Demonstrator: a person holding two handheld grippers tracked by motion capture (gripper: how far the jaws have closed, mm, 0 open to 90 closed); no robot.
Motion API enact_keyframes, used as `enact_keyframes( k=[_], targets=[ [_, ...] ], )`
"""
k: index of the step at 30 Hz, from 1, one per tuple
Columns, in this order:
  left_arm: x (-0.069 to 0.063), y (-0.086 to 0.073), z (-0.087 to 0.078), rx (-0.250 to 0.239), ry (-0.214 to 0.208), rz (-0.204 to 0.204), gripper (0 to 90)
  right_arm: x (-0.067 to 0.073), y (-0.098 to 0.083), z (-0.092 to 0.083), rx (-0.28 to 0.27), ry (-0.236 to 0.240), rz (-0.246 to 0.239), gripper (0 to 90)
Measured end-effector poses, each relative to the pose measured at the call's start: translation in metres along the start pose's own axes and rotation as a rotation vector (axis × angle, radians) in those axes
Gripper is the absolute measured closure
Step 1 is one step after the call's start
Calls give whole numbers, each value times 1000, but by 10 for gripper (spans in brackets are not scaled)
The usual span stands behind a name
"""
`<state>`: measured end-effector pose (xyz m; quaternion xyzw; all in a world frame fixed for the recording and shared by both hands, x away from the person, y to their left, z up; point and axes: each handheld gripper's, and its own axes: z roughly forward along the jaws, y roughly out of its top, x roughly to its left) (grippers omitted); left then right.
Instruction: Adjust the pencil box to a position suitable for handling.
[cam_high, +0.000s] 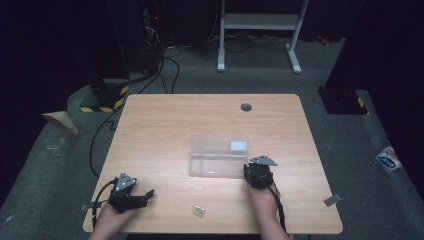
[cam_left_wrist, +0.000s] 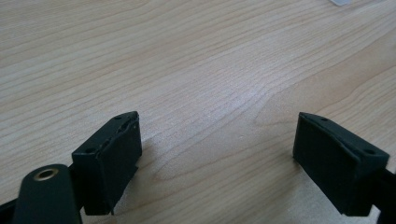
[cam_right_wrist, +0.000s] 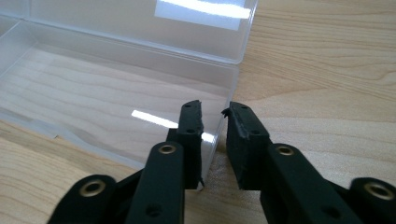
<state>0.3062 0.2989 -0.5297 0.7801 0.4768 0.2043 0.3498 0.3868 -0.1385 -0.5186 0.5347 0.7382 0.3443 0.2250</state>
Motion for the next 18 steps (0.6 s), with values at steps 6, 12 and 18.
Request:
enact_keyframes(
  k=[6,12,18],
  targets=[
    [0,0,0,0,1,4,158,-2,4,-7,-22,2,-1,687],
    [1,0,-1,2,9,10,163,-12,7,-15,-51,16,32,543],
    [1,-1,-1,-8,-1,-23,181,-36,5,-28,-77,-3,28,424]
  ],
)
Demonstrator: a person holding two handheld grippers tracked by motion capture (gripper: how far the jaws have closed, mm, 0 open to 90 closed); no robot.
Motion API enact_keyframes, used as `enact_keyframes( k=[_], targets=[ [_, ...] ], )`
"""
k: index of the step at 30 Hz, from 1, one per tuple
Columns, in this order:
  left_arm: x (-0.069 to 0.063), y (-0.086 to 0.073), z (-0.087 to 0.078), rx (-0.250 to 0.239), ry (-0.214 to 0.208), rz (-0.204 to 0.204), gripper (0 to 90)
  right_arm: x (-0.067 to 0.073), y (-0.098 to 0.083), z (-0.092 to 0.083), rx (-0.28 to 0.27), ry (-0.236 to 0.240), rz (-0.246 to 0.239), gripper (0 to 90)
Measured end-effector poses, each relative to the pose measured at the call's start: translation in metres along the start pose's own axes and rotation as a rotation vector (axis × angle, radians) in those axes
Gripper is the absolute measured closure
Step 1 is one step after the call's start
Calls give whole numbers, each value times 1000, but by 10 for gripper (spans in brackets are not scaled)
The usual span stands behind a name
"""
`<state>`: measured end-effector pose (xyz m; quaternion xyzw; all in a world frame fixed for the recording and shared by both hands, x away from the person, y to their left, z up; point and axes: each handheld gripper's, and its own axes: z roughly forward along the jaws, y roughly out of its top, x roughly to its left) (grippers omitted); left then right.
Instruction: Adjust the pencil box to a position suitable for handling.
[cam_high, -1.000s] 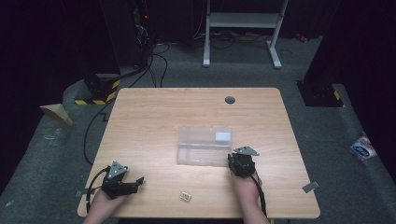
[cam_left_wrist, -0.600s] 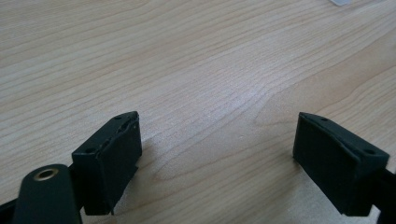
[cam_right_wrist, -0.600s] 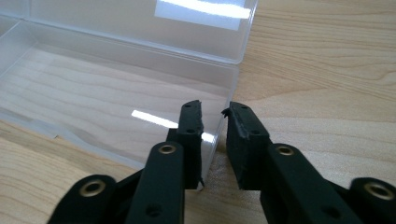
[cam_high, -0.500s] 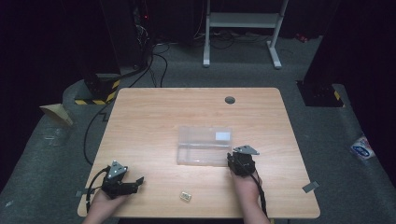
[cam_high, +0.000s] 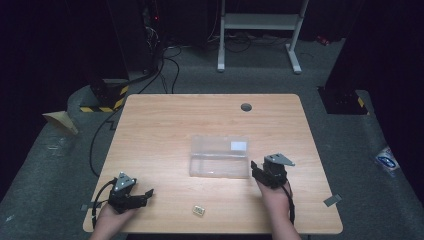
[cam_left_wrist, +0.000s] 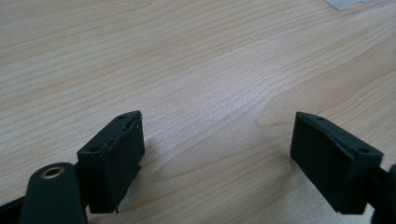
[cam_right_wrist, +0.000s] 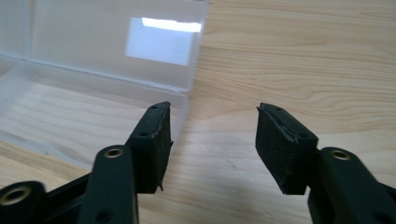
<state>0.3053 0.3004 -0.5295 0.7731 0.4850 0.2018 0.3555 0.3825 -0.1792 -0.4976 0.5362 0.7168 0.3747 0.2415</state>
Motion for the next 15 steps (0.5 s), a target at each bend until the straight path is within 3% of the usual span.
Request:
enact_keyframes(
  k=[6,8,14,15],
  targets=[
    [-5,0,1,10,27,26,181,-30,-15,-9,48,-44,-50,324],
    [-6,1,1,13,36,31,178,-40,-24,-13,91,-54,-59,313],
    [-8,1,2,15,46,17,166,-54,-42,-22,134,-87,-65,259],
    [-9,1,2,14,47,14,164,-54,-45,-23,120,-84,-56,258]
  ],
)
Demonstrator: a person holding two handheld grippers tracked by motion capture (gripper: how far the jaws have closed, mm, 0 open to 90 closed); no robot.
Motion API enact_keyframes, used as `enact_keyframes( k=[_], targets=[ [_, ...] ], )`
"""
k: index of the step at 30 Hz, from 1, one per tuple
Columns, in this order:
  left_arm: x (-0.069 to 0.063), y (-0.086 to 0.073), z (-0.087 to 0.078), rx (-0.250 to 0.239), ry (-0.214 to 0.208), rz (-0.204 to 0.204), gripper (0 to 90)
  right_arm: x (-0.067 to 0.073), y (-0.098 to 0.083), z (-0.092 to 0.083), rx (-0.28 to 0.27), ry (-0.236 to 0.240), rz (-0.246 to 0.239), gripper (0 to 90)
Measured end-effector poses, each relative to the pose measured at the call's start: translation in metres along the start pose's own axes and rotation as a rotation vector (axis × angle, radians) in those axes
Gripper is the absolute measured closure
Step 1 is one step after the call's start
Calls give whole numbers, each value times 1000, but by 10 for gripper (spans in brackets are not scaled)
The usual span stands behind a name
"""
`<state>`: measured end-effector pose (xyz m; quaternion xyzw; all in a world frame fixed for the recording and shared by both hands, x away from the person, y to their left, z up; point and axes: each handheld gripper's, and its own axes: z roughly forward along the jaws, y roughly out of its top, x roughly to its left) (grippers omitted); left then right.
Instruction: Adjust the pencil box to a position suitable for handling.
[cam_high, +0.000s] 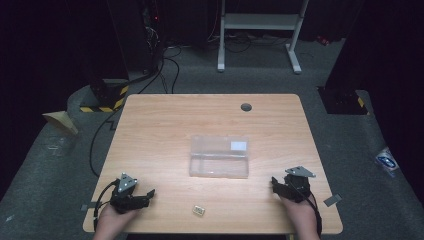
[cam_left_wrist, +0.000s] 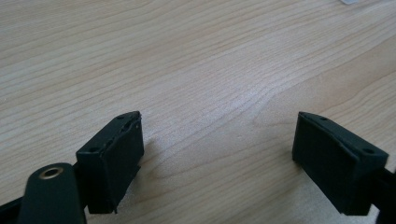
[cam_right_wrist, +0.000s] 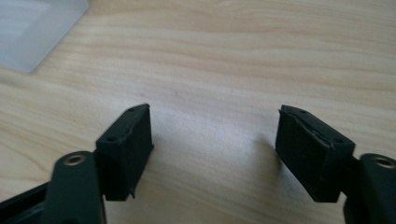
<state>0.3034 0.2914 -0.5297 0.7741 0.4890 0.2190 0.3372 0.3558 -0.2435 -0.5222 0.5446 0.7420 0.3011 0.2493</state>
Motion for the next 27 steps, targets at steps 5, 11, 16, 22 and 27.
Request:
enact_keyframes(
  k=[5,11,16,22,27],
  targets=[
    [-2,2,2,-2,-11,7,151,-4,-5,-3,-11,32,21,279],
    [1,5,5,29,-69,56,89,-4,-6,-3,-12,16,20,274],
    [0,15,9,58,-61,46,94,-4,-6,-3,-10,18,22,269],
    [-11,28,20,1,-51,53,111,-4,-6,-3,-12,17,21,275],
    [-15,40,19,-32,-70,68,139,-4,-6,-3,-13,11,23,288]
  ],
)
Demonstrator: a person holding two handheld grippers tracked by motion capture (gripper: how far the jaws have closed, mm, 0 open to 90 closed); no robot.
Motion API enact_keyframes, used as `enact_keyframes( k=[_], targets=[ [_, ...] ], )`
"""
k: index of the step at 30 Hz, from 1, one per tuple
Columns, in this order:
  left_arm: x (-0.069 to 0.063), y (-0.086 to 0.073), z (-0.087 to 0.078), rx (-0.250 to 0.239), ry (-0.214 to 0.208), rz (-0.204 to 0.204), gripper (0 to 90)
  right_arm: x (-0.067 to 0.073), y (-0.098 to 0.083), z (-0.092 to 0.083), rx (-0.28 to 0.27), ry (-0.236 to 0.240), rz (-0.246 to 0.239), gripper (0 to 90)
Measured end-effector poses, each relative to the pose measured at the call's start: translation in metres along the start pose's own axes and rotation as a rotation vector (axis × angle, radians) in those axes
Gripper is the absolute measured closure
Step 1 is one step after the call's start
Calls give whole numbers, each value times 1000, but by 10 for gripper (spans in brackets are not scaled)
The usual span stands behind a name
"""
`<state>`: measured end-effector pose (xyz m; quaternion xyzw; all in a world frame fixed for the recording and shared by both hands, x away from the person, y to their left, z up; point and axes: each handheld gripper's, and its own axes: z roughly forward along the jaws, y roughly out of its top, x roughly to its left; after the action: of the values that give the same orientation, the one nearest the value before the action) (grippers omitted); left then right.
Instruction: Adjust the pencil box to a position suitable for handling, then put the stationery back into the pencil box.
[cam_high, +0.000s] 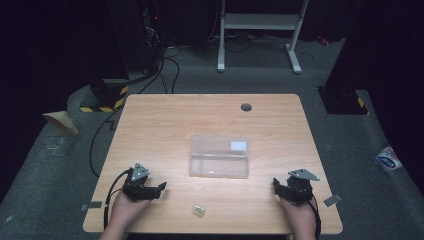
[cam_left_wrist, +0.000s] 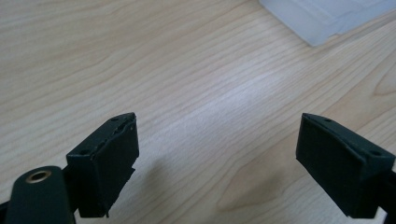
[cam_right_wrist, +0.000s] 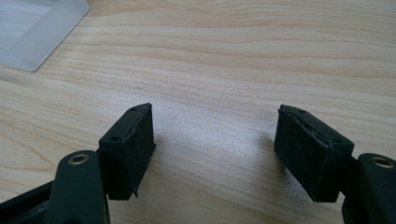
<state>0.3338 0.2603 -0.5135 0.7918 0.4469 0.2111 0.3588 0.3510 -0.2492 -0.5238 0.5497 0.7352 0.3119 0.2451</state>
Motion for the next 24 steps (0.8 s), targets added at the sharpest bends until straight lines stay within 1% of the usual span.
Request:
enact_keyframes(
  k=[1,4,6,7,9,10,11,13,14,16,17,19,21,24],
  targets=[
    [-1,0,-1,-17,-11,-11,143,0,0,0,0,-2,4,290],
    [-9,0,-4,-39,-40,1,147,0,0,0,-1,1,3,297],
    [-17,1,-5,-50,-60,34,146,0,0,0,-2,0,2,297],
    [-20,2,-5,-50,-75,43,146,0,0,0,-2,0,3,298],
    [-27,2,-6,-36,-94,65,148,1,0,0,-2,-6,9,301],
    [-29,2,-7,-34,-99,86,148,1,0,0,-2,-6,9,301],
    [-34,0,-10,-32,-106,114,148,1,0,0,-2,-8,11,301],
    [-37,0,-13,-36,-117,119,149,1,0,0,-2,-13,17,305],
    [-38,0,-14,-48,-130,108,152,1,0,0,-2,-14,17,305],
    [-37,2,-16,-69,-143,99,160,1,0,0,-3,-15,17,307],
    [-39,2,-17,-79,-158,79,164,1,0,0,-2,-15,18,308],
    [-42,3,-18,-82,-159,95,169,2,0,0,-2,-16,22,308],
    [-47,4,-19,-74,-148,117,175,2,0,0,-1,-15,22,308],
    [-53,6,-21,-96,-183,100,183,1,-1,-1,-3,-17,20,310]
  ],
)
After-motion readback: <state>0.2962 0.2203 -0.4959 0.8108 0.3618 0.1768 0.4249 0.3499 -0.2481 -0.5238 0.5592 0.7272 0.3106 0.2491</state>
